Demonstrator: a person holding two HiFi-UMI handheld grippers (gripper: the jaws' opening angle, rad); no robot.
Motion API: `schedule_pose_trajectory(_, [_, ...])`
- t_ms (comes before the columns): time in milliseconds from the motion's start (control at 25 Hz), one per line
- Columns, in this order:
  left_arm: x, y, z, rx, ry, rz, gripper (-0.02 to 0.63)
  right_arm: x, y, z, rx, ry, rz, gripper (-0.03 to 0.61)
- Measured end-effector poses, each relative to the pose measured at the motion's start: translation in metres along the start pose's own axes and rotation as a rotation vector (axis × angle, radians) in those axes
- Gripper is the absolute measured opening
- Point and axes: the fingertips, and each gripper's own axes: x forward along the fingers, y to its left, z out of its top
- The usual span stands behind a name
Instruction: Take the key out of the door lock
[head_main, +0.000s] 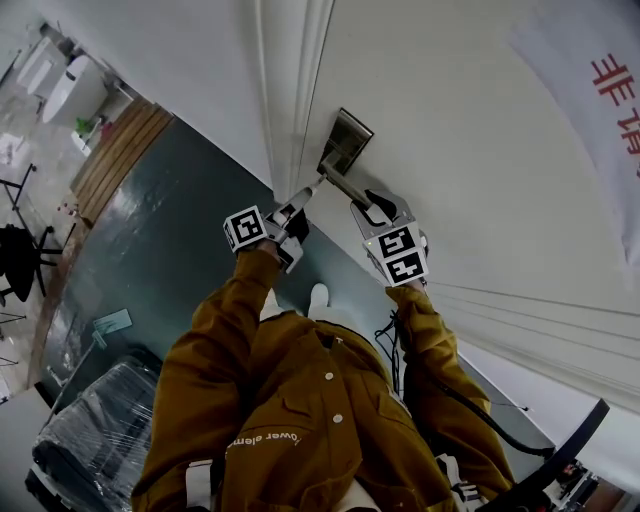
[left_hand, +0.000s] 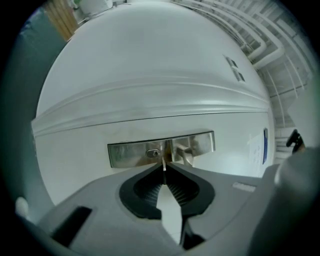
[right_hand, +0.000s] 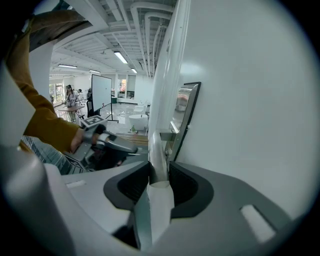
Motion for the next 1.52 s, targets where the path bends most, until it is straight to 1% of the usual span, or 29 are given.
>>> schedule_pose_trajectory(40, [-0.014,-0.012,-0.005,0.025,0.018,0.011,0.02,0.0,0.0,0.0,0.001,-0.001,-0.001,0.135])
schedule_pose_trajectory(80, [-0.029,-0.02,-0.008,0.085,0.039,0.045,0.02,0.0,0.001,0.0,0.002,-0.003,-0.002,0.135])
schedule_pose_trajectory(120, [-0.046,-0.027,-0.008,0.187,0.066,0.097,0.02,0.0,0.001,0.0,0.003,-0.006,-0.004,0.137])
schedule_pose_trajectory(200, [-0.075,-0.043,-0.006,0.446,0.113,0.206,0.02,0.0,0.001,0.001,0.007,-0.011,-0.007,0.137])
schedule_pose_trajectory(240, [-0.085,-0.057,-0.008,0.558,0.126,0.239,0.02,0.001,0.001,0.001,0.009,-0.014,-0.008,0.138])
schedule_pose_trajectory(280, [-0.092,-0.074,-0.013,0.649,0.134,0.258,0.02,0.0,0.001,0.001,0.012,-0.017,-0.008,0.141])
schedule_pose_trajectory(320, [-0.097,-0.091,-0.021,0.72,0.143,0.272,0.02,0.0,0.002,0.001,0.014,-0.025,-0.008,0.156])
schedule_pose_trajectory(360, [-0.1,-0.107,-0.03,0.778,0.155,0.285,0.02,-0.002,0.002,0.003,0.013,-0.041,-0.01,0.198])
schedule_pose_trajectory(400, [-0.103,-0.122,-0.038,0.831,0.163,0.295,0.02,-0.006,0.003,0.006,0.011,-0.069,-0.017,0.222])
schedule_pose_trajectory(440, [-0.104,-0.135,-0.044,0.892,0.166,0.307,0.02,-0.012,0.004,0.011,0.01,-0.107,-0.03,0.224])
schedule_pose_trajectory(480, [-0.104,-0.147,-0.049,0.971,0.164,0.323,0.02,-0.022,0.005,0.016,0.013,-0.152,-0.046,0.224])
schedule_pose_trajectory(560, [-0.1,-0.168,-0.057,1.154,0.155,0.36,0.02,-0.051,0.007,0.03,0.051,-0.276,-0.08,0.208])
schedule_pose_trajectory(600, [-0.097,-0.175,-0.06,1.232,0.154,0.367,0.02,-0.068,0.007,0.039,0.086,-0.354,-0.094,0.178])
schedule_pose_trajectory(640, [-0.092,-0.18,-0.065,1.291,0.158,0.366,0.02,-0.084,0.01,0.048,0.124,-0.43,-0.101,0.141])
schedule_pose_trajectory(680, [-0.088,-0.182,-0.069,1.333,0.163,0.365,0.02,-0.096,0.015,0.054,0.157,-0.491,-0.1,0.096])
schedule_pose_trajectory(720, [-0.085,-0.181,-0.074,1.364,0.169,0.365,0.02,-0.104,0.022,0.058,0.179,-0.527,-0.094,0.03])
schedule_pose_trajectory(760, [-0.081,-0.18,-0.079,1.387,0.172,0.362,0.02,-0.108,0.03,0.059,0.193,-0.54,-0.087,0.006])
schedule_pose_trajectory(920, [-0.066,-0.186,-0.089,1.423,0.13,0.314,0.021,-0.105,0.056,0.055,0.232,-0.532,-0.048,0.006])
schedule_pose_trajectory(1000, [-0.066,-0.185,-0.09,1.425,0.132,0.319,0.02,-0.104,0.064,0.056,0.247,-0.535,-0.03,0.006])
schedule_pose_trajectory(1160, [-0.067,-0.182,-0.088,1.407,0.131,0.332,0.02,-0.108,0.067,0.058,0.25,-0.543,-0.024,0.006])
schedule_pose_trajectory(1200, [-0.068,-0.18,-0.088,1.402,0.138,0.338,0.02,-0.109,0.066,0.057,0.25,-0.546,-0.026,0.006])
schedule_pose_trajectory(1320, [-0.075,-0.169,-0.089,1.398,0.196,0.375,0.02,-0.111,0.063,0.057,0.253,-0.546,-0.034,0.006])
schedule_pose_trajectory(1520, [-0.077,-0.167,-0.09,1.404,0.205,0.383,0.02,-0.111,0.063,0.056,0.253,-0.541,-0.031,0.006])
